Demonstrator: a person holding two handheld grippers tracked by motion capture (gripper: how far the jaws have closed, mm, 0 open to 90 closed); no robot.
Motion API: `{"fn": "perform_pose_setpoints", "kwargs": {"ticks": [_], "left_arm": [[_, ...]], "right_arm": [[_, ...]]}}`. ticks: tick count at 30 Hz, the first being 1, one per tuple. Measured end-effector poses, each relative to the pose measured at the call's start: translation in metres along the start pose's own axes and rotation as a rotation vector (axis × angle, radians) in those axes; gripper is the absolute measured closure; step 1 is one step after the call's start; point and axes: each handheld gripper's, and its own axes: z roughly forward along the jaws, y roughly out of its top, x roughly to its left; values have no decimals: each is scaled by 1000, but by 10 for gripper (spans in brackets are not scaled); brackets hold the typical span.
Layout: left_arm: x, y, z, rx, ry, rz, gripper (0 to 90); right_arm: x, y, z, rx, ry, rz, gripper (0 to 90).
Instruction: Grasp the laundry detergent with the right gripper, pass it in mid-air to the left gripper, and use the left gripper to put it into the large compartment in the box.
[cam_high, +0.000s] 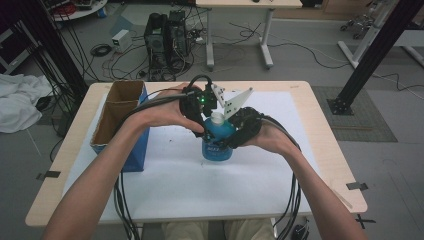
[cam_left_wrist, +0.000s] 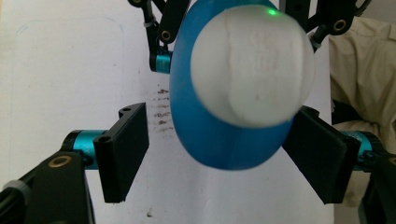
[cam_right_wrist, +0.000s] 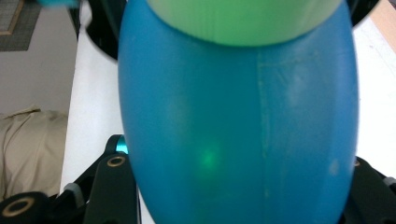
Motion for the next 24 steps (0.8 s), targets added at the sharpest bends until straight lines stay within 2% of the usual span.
{"fn": "perform_pose_setpoints", "kwargs": {"ticks": [1,3,4,5,6,7,8,9,10,11,13,17,21,22,24], "left_arm": [[-1,1,1,-8,-3,-5,235],[-6,6,14,-6,-18,1,235],[-4,4,8,-5,-12,-7,235],[-7,7,15,-6,-20,1,235],[3,-3,-4,18,23,21,235],[-7,7,16,-5,-21,2,235],[1,-1,-1,7,7,10,236],[-8,9,20,-2,-22,6,236],[-5,6,11,-4,-19,-4,236],[-8,10,23,-2,-28,6,241],[-8,9,22,-3,-25,5,260],[-9,11,26,-5,-31,15,268],[-8,9,22,-3,-25,8,295],[-9,11,27,-3,-39,16,301],[-10,11,28,-3,-34,19,312]], "right_arm": [[-1,-1,-5,9,-12,0,447],[1,0,1,-1,1,0,447],[1,0,2,-3,1,3,447],[0,0,0,0,0,1,447],[1,0,2,-3,1,5,447],[-4,-2,-9,12,-16,-2,447],[0,0,1,-2,1,1,447],[-2,-1,-6,11,-14,-3,446],[1,-1,2,-3,4,9,446],[1,0,2,-2,2,1,446],[1,-3,2,-5,6,21,446],[1,-3,3,-1,6,22,446],[1,-4,4,2,9,21,446],[1,-2,2,-6,5,14,446],[1,-5,5,1,2,23,446]]}}
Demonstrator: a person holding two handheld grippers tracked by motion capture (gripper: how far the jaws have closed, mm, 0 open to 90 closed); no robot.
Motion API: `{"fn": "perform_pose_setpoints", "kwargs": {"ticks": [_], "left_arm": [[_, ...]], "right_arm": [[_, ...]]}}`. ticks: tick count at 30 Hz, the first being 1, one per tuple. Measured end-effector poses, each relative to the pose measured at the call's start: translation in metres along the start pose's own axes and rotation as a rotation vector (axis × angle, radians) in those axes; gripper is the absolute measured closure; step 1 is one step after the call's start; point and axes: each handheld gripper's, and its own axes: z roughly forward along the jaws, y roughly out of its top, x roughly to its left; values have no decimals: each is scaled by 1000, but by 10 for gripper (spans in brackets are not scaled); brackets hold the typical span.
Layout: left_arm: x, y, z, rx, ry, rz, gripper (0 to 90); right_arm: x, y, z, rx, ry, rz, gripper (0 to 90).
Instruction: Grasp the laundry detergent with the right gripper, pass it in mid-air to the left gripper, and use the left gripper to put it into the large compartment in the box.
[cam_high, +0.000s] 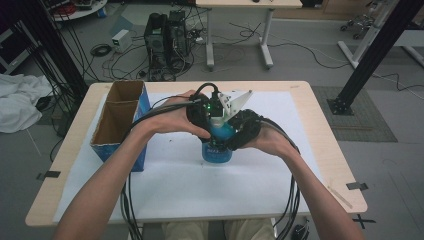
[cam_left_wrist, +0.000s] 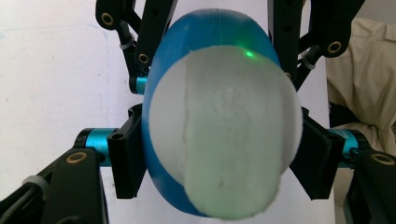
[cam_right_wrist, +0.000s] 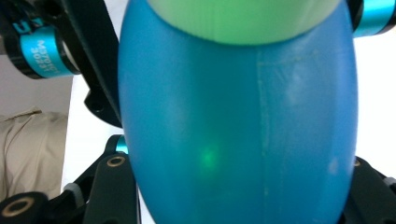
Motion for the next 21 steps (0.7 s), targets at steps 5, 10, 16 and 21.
{"fn": "perform_pose_setpoints", "kwargs": {"ticks": [5,10,16,21], "left_arm": [[0,0,0,-9,-9,0,335],[0,-1,0,-6,-7,-2,352],[0,-1,0,-4,-4,-5,368],[0,-1,2,-3,-9,-11,377]], "right_arm": [[1,0,2,-5,1,1,446],[0,3,-3,-3,3,-13,446],[3,-1,3,-6,10,2,445],[3,-1,3,-12,10,-2,445]]}}
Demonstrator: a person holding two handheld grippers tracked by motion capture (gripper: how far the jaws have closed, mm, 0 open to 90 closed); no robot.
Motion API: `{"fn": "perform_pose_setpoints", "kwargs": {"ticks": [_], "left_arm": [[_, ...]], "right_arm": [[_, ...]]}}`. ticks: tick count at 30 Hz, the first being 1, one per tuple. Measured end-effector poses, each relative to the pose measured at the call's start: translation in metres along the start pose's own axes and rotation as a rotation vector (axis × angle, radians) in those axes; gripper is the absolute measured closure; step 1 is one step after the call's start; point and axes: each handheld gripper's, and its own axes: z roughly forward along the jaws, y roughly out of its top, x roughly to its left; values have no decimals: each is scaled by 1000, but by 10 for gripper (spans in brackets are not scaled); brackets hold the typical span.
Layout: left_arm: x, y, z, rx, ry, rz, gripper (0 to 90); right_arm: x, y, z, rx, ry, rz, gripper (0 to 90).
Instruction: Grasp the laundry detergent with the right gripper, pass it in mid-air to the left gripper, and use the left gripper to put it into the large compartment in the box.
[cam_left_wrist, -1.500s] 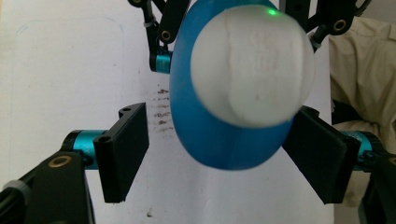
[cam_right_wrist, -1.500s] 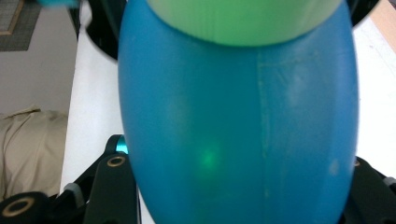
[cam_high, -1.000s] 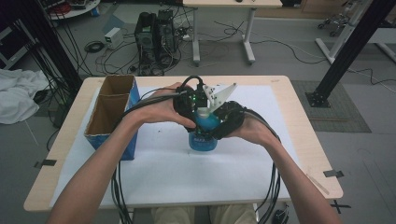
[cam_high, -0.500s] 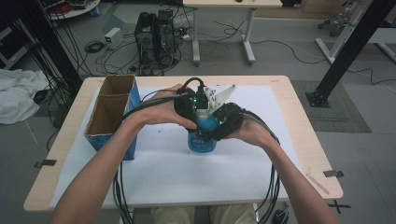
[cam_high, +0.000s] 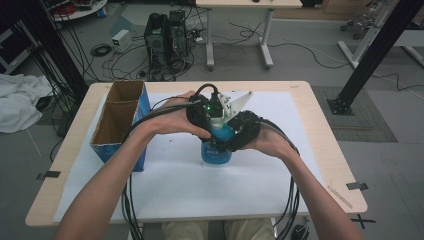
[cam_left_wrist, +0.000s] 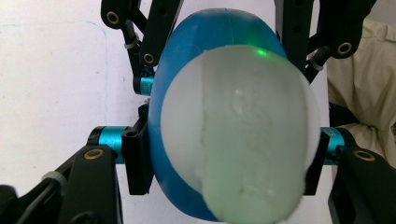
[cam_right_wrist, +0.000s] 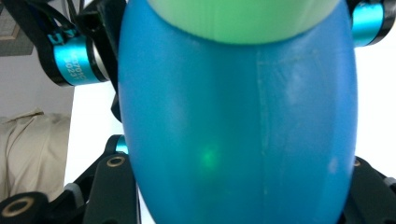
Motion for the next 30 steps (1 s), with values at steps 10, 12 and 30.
{"fn": "perform_pose_setpoints", "kwargs": {"ticks": [10,12,30], "left_arm": [[0,0,1,1,-4,-2,381],[-1,2,1,-12,0,8,383],[0,3,-3,-14,-5,-39,385]], "right_arm": [[1,-1,0,7,2,3,446],[0,0,0,2,2,3,446],[0,-3,-2,-10,9,7,416]]}}
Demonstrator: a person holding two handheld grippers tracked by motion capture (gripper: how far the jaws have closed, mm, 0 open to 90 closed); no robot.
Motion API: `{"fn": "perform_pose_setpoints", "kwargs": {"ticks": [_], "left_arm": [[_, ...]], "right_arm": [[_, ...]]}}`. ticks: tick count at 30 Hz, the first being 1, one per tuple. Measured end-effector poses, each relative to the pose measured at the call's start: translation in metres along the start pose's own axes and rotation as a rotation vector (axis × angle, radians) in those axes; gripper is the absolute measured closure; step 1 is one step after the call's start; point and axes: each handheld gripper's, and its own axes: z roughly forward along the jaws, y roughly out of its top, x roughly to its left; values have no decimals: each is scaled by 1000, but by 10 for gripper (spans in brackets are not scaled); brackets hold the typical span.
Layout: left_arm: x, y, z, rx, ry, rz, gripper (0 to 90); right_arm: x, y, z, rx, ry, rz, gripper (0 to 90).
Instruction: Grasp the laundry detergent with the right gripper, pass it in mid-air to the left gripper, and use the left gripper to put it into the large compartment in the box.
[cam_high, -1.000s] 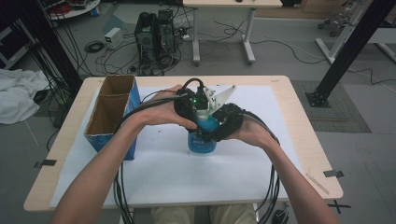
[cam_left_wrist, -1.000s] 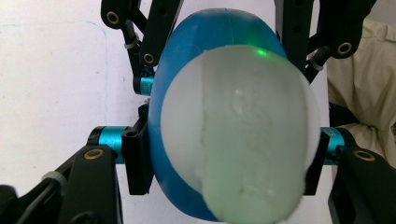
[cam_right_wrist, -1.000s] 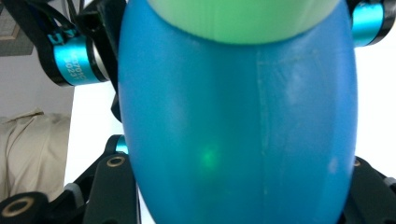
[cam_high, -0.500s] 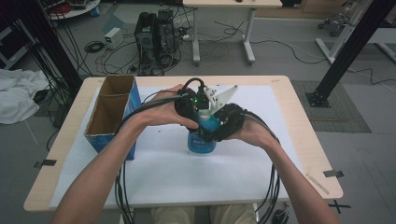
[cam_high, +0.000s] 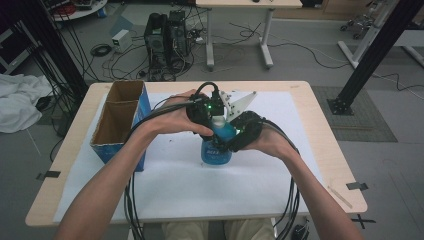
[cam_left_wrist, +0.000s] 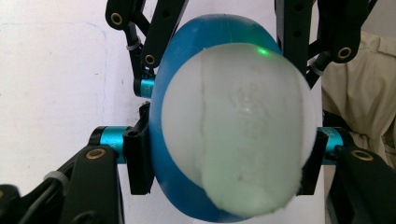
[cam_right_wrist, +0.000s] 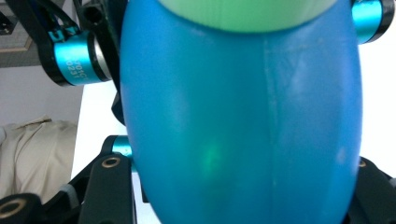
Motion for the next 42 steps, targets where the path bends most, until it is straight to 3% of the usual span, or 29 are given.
{"fn": "perform_pose_setpoints", "kwargs": {"ticks": [1,5,13,14,15,16,32,37,39,42], "left_arm": [[0,0,0,-3,1,2,385],[0,0,1,5,6,14,385],[-2,-2,-6,-12,7,-9,384],[-1,0,-3,-13,8,-2,385],[-2,-3,-6,-14,7,-12,385],[-1,-1,-4,-17,3,-12,385],[-3,-4,-8,-9,-5,-12,384],[-3,-4,-8,-7,-6,-13,384],[-3,-4,-8,-8,-7,-13,384],[-3,-5,-8,2,-10,-15,384]], "right_arm": [[-2,-3,-1,-40,14,-4,414],[-1,-4,-1,-40,12,-1,399],[-1,-4,-2,-42,10,-9,331],[-2,-9,1,-30,1,11,330],[-1,-5,-1,-28,2,-7,326],[-2,-9,1,-29,1,10,324],[-1,-9,-2,-35,-2,13,264],[1,-9,-1,-5,-10,26,235],[-1,-9,-1,-37,1,13,235],[1,-9,-1,-7,-8,26,232]]}}
